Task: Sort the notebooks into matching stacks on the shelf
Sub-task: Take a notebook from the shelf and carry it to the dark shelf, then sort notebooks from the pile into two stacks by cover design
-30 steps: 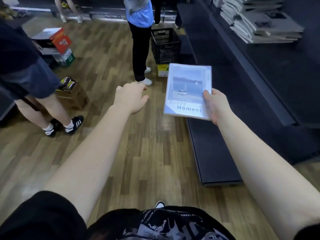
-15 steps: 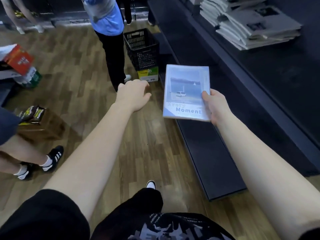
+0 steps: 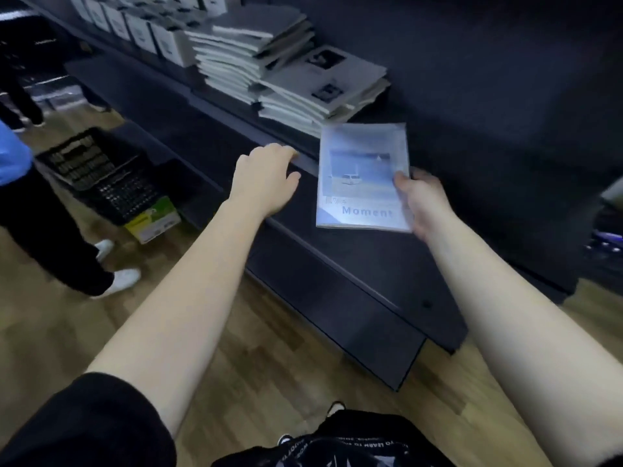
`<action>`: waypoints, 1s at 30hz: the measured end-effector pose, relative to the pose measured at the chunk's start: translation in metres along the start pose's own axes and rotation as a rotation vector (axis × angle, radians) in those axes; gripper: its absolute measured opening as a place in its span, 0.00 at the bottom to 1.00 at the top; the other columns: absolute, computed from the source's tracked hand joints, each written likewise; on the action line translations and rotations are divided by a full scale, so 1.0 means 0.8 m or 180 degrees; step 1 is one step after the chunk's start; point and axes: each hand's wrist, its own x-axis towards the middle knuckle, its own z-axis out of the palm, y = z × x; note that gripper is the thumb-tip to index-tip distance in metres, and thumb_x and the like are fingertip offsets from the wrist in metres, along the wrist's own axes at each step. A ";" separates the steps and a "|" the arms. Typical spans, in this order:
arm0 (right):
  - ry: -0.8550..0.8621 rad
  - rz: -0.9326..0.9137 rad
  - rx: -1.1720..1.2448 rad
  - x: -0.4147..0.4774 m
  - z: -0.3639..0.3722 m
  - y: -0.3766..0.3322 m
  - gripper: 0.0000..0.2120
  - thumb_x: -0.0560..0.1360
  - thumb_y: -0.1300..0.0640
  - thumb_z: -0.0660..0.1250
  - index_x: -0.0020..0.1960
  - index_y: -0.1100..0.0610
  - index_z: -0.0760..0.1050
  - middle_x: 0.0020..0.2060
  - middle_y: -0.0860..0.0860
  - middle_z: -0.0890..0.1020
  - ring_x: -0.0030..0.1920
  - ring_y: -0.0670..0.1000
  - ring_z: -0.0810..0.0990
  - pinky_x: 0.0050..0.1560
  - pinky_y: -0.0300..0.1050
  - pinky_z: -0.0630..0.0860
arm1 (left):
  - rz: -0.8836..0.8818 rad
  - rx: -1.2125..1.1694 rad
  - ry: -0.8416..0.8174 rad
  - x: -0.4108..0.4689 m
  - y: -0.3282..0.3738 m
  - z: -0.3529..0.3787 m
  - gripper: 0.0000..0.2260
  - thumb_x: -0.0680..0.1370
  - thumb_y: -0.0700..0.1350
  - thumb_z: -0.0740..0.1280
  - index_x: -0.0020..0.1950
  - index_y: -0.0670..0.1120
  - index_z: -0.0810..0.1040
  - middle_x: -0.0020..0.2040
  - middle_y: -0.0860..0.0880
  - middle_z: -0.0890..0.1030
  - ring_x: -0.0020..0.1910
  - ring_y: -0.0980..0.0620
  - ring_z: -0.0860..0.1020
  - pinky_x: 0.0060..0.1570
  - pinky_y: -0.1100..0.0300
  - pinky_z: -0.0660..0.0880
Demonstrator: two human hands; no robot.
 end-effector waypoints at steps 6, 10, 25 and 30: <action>0.0972 -0.0219 -0.0338 0.026 -0.094 -0.024 0.09 0.79 0.60 0.62 0.42 0.56 0.79 0.36 0.49 0.84 0.37 0.51 0.84 0.43 0.47 0.80 | 0.0852 -0.0301 0.0017 0.100 0.086 0.030 0.18 0.79 0.49 0.61 0.68 0.45 0.72 0.63 0.42 0.76 0.60 0.40 0.73 0.56 0.48 0.71; 0.1467 -0.0167 -0.0387 0.033 -0.145 -0.034 0.10 0.78 0.58 0.63 0.39 0.55 0.78 0.28 0.45 0.82 0.27 0.44 0.81 0.28 0.36 0.76 | 0.1222 -0.0438 -0.0245 0.143 0.134 0.054 0.18 0.79 0.50 0.61 0.68 0.46 0.71 0.67 0.44 0.72 0.63 0.41 0.72 0.59 0.48 0.71; 0.1888 0.0177 -0.0950 0.088 -0.147 -0.035 0.12 0.68 0.54 0.66 0.47 0.60 0.80 0.38 0.53 0.82 0.38 0.55 0.82 0.38 0.47 0.77 | 0.1701 -0.0642 -0.0378 0.244 0.159 0.109 0.16 0.80 0.49 0.59 0.67 0.48 0.72 0.65 0.46 0.75 0.61 0.42 0.74 0.57 0.48 0.71; 0.2056 0.0077 -0.1192 0.105 -0.114 -0.042 0.10 0.57 0.57 0.70 0.36 0.63 0.79 0.27 0.48 0.78 0.30 0.50 0.78 0.32 0.42 0.71 | 0.1847 -0.0661 -0.0407 0.275 0.139 0.118 0.17 0.80 0.49 0.60 0.68 0.49 0.71 0.65 0.45 0.75 0.61 0.42 0.73 0.56 0.48 0.70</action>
